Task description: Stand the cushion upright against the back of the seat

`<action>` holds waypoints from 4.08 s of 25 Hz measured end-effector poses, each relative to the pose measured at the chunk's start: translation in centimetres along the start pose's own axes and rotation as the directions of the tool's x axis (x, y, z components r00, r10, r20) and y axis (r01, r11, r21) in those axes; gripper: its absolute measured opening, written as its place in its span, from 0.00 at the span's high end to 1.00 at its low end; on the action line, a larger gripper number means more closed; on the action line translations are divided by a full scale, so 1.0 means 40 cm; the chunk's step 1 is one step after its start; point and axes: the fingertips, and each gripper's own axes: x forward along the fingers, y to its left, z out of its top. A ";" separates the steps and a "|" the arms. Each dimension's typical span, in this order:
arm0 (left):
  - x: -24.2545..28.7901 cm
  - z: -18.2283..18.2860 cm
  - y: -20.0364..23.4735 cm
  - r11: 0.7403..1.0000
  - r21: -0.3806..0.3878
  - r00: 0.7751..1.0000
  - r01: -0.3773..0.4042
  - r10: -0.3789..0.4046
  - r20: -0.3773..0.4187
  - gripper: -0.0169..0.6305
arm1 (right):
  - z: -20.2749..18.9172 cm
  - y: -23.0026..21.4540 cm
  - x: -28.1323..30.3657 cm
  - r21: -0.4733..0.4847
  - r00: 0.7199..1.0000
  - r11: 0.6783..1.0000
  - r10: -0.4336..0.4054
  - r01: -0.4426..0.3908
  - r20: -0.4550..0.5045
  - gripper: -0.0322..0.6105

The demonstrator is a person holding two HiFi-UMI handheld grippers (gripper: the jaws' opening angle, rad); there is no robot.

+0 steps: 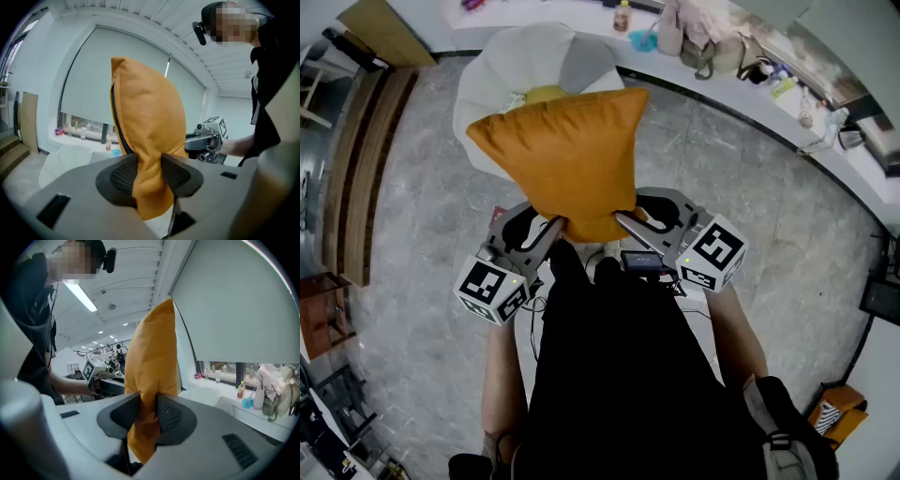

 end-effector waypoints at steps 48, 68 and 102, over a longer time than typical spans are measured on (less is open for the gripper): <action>0.208 0.139 0.313 0.989 0.127 0.997 0.073 -0.071 -0.022 0.71 | 0.091 -0.302 0.215 -0.021 0.976 0.987 -0.159 0.158 -0.146 0.69; 0.156 0.237 0.660 0.992 0.124 0.999 0.021 -0.026 0.044 0.71 | 0.208 -0.397 0.548 -0.014 0.975 0.988 -0.153 0.153 -0.162 0.69; 0.699 0.284 0.979 0.983 0.028 0.962 -0.180 0.181 -0.206 0.72 | 0.171 -1.054 0.700 0.016 0.951 0.999 0.051 -0.048 -0.304 0.71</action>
